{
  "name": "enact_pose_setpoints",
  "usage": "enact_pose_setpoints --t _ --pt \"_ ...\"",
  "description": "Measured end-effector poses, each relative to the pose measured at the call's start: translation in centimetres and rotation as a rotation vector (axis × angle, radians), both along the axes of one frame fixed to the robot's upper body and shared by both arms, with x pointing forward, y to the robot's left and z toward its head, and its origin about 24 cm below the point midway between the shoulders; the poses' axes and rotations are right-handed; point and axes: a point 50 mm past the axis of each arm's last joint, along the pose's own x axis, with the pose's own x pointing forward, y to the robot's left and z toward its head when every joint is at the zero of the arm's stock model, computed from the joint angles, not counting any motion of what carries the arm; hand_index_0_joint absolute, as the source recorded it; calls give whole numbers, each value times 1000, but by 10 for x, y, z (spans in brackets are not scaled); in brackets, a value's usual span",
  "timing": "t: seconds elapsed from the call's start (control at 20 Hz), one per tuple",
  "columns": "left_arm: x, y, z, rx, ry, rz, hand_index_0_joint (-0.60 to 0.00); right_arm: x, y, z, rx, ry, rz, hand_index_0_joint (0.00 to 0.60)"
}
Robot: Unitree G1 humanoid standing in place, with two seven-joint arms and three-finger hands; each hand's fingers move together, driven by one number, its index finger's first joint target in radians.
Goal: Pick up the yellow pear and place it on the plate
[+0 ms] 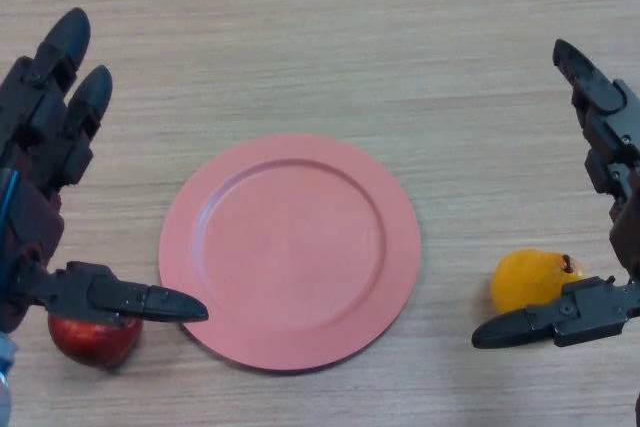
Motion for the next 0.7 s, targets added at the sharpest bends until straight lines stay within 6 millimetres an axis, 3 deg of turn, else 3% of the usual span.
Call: enact_pose_setpoints --t 0.3,0.7 --pt "1 0 2 11 -8 4 0 1 -1 -3 1 14 -5 0" --pt "0 1 -1 1 5 5 0 18 -28 -37 -1 96 -103 0"
